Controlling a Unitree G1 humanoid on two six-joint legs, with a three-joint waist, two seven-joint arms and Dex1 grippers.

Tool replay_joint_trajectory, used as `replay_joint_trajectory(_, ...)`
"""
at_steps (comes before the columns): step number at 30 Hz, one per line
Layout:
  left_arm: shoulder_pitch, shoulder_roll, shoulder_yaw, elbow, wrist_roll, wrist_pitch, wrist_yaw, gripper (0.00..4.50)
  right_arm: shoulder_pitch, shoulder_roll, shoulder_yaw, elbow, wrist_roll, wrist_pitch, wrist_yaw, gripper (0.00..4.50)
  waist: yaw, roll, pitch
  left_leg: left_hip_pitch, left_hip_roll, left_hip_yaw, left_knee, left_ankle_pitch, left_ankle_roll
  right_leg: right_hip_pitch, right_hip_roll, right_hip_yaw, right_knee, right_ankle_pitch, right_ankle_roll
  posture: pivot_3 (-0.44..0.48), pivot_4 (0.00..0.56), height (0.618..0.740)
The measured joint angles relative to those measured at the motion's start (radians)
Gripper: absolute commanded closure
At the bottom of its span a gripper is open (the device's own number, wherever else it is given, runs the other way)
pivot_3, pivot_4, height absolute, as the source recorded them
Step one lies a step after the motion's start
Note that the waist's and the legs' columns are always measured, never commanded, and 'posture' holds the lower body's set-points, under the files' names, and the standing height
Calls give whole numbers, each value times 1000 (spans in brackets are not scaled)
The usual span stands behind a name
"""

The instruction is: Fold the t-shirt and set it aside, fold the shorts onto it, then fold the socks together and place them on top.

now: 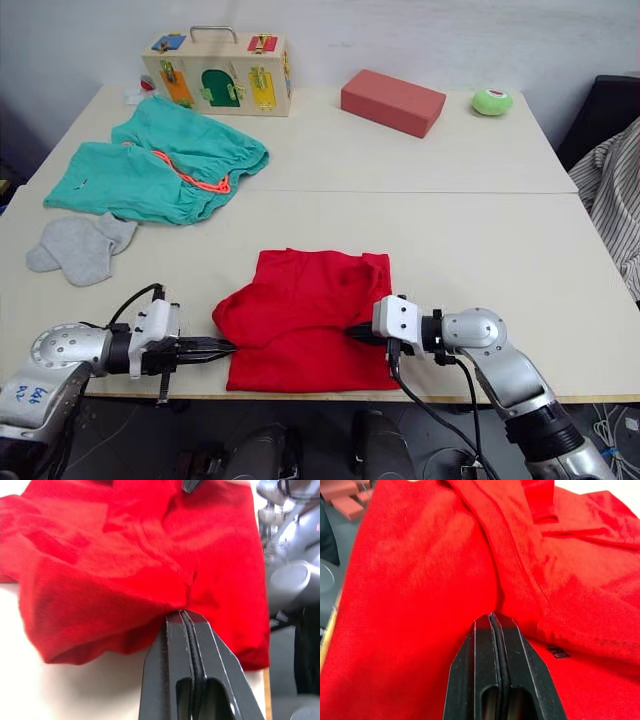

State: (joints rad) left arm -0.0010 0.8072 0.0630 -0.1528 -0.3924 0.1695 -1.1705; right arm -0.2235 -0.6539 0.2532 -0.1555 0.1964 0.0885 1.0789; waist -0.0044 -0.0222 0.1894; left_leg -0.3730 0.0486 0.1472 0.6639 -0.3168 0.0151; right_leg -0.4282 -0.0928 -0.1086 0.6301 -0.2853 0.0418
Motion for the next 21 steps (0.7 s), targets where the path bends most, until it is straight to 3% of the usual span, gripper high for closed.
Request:
replay_joint_trajectory(10, -146, -92, -32, 83, 7, -13, 38, 4493, -73, 55, 9, 114, -27, -48, -17, 4500, -1, 0, 0, 1, 0, 0, 1, 2, -1, 0, 0, 1, 4, 0, 0, 0, 150, 740)
replay_joint_trajectory(15, -224, -144, -24, 146, 7, -1, 101, 4493, -100, 102, -44, 125, 16, -33, -56, 4500, 0, 0, 0, 1, -1, 0, 2, 2, -1, 0, 0, 1, 6, 0, 0, 0, 150, 740)
replay_joint_trajectory(21, -386, -279, -25, 294, 82, -66, 262, 4493, -168, 208, -114, 197, 34, 38, -210, 4500, 0, 0, 0, 1, -1, 0, 3, 3, -1, 0, -1, 1, 7, 0, 0, 0, 150, 740)
